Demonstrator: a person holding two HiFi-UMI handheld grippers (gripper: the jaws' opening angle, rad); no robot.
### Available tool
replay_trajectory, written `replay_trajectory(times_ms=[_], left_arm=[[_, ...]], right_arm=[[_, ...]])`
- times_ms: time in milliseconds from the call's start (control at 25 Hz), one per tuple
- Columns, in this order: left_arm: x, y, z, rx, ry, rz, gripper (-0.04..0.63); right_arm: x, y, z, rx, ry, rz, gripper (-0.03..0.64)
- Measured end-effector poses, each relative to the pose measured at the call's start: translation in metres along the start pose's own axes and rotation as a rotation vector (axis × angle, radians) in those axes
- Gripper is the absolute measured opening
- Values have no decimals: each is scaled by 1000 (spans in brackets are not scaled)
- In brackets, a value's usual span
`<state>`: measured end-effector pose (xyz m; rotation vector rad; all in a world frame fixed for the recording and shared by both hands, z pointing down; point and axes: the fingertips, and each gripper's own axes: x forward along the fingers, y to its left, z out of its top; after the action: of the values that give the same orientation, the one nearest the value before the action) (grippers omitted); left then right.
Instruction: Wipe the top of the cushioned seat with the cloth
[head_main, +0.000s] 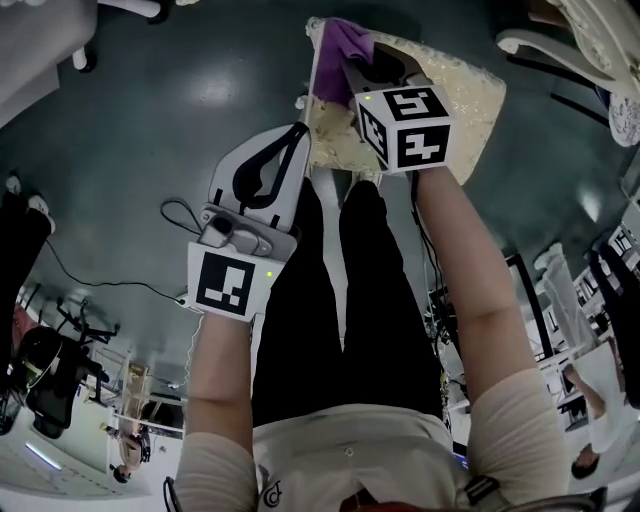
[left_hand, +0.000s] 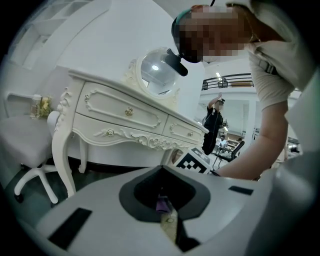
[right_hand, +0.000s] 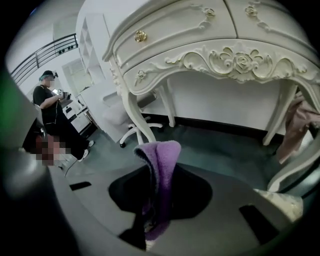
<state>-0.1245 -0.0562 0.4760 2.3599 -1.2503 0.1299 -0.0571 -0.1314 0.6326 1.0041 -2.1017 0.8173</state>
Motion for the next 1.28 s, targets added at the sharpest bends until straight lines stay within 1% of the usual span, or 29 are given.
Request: replay_trajectory(times_ms=[240,440,760,1080,1280], left_arm=[[8,-15,-3,10,12,-19,14],[17,-24,-3,18,10,-42,14],[51,-76,-9,31,21,-81,14],[72,-117,-27,52,77,-126,14],[91,-139,-24,43,74,-149,14]], right_arm=[[-10,-17,-9,33,5,-14,87],[-20,-30,-16,31,-3,-45,87],[-54,-91,-42,70,-2,-96,86],[-88,-144,-65,98,7,-153,86],[-110,-176,-80,109,36,-188,86]])
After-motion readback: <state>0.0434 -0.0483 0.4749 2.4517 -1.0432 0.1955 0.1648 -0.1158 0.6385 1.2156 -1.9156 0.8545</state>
